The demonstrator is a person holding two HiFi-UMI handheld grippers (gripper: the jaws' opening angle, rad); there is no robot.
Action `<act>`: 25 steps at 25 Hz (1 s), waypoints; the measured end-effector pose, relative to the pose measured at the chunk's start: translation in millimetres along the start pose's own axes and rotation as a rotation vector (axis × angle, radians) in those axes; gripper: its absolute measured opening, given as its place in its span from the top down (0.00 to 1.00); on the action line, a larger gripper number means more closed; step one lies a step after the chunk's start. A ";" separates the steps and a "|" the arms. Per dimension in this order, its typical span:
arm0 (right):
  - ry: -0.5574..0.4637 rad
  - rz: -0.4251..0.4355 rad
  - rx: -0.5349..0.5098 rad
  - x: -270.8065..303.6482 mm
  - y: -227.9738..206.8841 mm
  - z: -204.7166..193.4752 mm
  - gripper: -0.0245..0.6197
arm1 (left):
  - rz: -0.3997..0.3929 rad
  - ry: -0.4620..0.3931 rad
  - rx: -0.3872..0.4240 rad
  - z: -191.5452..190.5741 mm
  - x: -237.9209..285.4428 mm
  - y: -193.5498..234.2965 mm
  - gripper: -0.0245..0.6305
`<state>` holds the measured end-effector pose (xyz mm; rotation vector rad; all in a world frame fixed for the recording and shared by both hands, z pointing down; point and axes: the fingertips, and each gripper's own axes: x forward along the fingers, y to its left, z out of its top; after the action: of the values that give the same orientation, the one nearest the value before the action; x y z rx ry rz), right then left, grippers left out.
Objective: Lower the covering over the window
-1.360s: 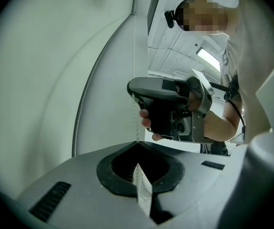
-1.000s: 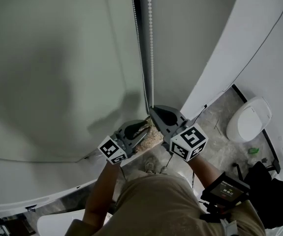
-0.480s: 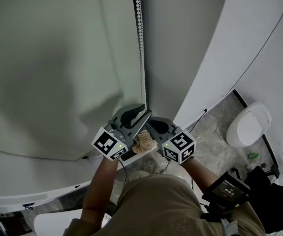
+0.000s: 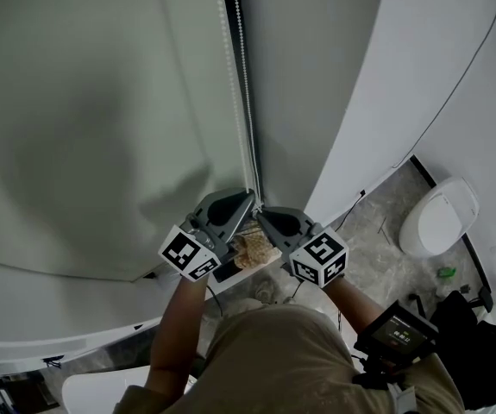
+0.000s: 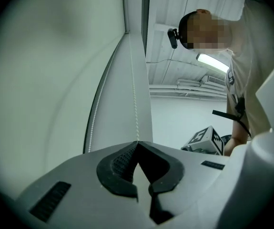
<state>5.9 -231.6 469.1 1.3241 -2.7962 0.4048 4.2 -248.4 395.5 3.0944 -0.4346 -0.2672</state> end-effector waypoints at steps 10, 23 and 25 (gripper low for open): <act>-0.245 0.081 -0.127 -19.0 28.2 95.7 0.71 | -0.016 -0.019 -0.044 -1.7 -20.1 -8.8 0.94; -0.198 0.131 -0.101 -1.7 53.2 103.3 0.95 | -0.091 0.052 -0.026 -24.6 -32.6 -40.4 0.94; -0.210 0.129 -0.065 -1.0 50.5 103.9 0.95 | -0.112 0.021 -0.035 -18.7 -42.8 -36.9 0.93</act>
<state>-22.6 -225.4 357.3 1.2449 -3.0482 0.1840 -23.1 -201.5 420.0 3.0890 -0.2540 -0.2394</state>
